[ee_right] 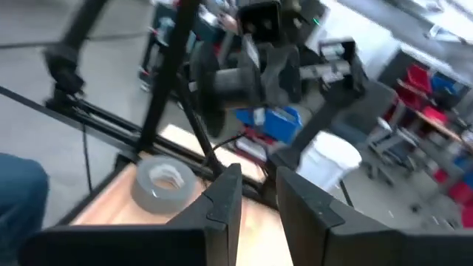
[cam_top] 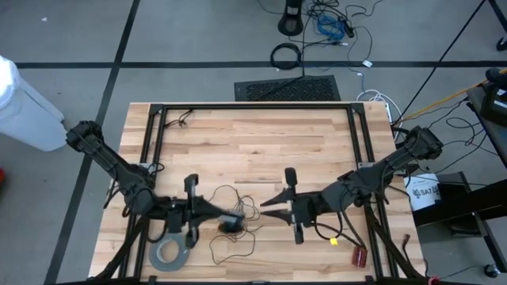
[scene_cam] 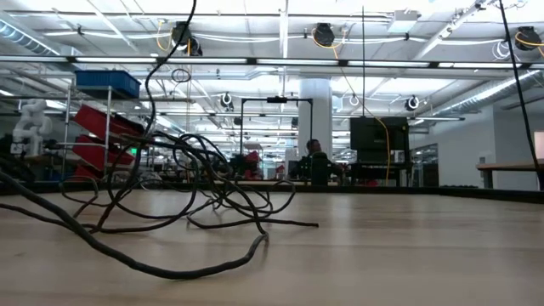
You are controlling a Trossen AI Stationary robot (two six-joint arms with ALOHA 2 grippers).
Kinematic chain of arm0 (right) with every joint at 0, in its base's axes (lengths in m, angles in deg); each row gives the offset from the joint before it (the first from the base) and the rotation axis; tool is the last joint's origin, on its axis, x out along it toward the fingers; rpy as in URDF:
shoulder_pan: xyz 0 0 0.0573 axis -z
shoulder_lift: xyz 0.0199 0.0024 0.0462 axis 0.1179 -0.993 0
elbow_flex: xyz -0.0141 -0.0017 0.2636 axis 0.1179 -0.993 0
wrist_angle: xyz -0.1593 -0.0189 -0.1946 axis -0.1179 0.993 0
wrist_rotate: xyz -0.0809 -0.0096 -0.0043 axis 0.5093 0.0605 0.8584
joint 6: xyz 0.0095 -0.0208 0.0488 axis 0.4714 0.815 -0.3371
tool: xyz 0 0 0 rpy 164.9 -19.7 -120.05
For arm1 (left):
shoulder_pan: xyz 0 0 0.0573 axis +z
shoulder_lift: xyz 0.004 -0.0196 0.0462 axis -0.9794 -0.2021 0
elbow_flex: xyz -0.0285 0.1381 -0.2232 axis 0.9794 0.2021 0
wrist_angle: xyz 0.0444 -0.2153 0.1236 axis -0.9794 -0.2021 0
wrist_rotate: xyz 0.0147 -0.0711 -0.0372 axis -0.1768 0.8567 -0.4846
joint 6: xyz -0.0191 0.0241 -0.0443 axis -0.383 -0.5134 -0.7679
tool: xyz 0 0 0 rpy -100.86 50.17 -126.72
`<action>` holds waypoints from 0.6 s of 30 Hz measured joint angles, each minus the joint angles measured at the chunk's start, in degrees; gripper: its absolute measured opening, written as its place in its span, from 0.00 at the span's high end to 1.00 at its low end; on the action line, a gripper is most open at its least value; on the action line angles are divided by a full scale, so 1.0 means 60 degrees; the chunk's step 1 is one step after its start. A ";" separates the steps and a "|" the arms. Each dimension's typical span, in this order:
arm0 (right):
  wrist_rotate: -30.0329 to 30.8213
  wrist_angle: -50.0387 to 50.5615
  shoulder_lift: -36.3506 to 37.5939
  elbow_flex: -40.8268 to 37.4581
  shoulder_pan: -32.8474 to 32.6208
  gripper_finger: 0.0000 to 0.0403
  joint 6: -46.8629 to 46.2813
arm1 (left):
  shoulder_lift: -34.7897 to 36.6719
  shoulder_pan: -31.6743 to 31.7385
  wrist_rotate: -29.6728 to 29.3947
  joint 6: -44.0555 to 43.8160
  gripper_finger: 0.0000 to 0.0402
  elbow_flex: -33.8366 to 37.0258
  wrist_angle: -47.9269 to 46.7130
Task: Coil cords
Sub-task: Uncoil the black wire from the spool
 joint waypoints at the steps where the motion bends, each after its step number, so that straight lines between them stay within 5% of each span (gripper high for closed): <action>1: -0.0208 -0.0092 -0.0042 -0.0001 0.0007 0.81 0.0197 | 0.0053 0.0056 0.0716 -0.0064 1.00 0.0000 -0.0075; 5: -0.0659 -0.0795 -0.0210 -0.0004 0.0008 0.81 0.0840 | 0.0072 0.0148 0.2662 -0.0042 1.00 0.0000 -0.0308; 18: -0.1934 -0.2164 -0.0745 0.0000 -0.0079 0.71 0.1317 | 0.0022 0.0158 0.3212 0.1769 1.00 0.0007 -0.0412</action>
